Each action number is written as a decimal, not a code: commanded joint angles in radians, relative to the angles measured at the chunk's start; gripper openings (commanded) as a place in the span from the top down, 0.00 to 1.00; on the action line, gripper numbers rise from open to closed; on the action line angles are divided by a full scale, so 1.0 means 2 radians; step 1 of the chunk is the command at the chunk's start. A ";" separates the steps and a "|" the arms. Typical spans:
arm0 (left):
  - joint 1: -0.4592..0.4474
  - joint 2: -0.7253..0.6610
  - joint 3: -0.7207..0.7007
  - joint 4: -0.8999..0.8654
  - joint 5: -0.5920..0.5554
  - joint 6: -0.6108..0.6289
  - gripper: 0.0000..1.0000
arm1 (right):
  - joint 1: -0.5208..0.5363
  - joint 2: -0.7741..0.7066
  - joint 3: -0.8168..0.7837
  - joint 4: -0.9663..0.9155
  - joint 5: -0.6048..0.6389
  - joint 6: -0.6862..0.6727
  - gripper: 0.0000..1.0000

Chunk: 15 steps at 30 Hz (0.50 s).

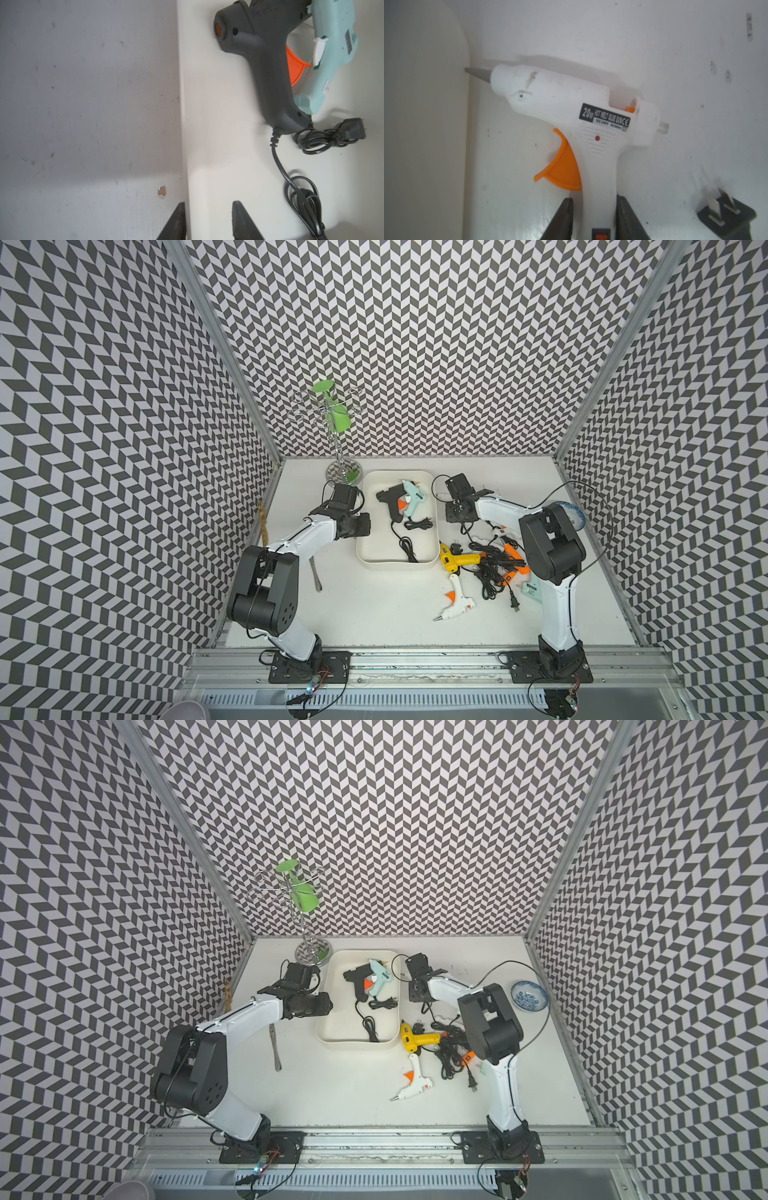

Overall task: Put the hot melt glue gun into the storage box
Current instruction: Pick up the hot melt adhesive gun from the center of the board.

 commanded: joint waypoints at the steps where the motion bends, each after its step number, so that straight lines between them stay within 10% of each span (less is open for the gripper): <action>1: -0.002 -0.011 -0.004 0.009 0.004 0.004 0.61 | -0.013 0.038 -0.009 -0.044 0.007 -0.016 0.61; 6: -0.002 -0.010 -0.003 0.010 0.003 0.004 0.61 | -0.018 0.051 -0.005 -0.046 0.010 -0.017 0.52; 15: 0.002 -0.012 -0.002 0.010 0.000 0.003 0.61 | -0.026 0.028 -0.004 -0.054 0.012 -0.020 0.86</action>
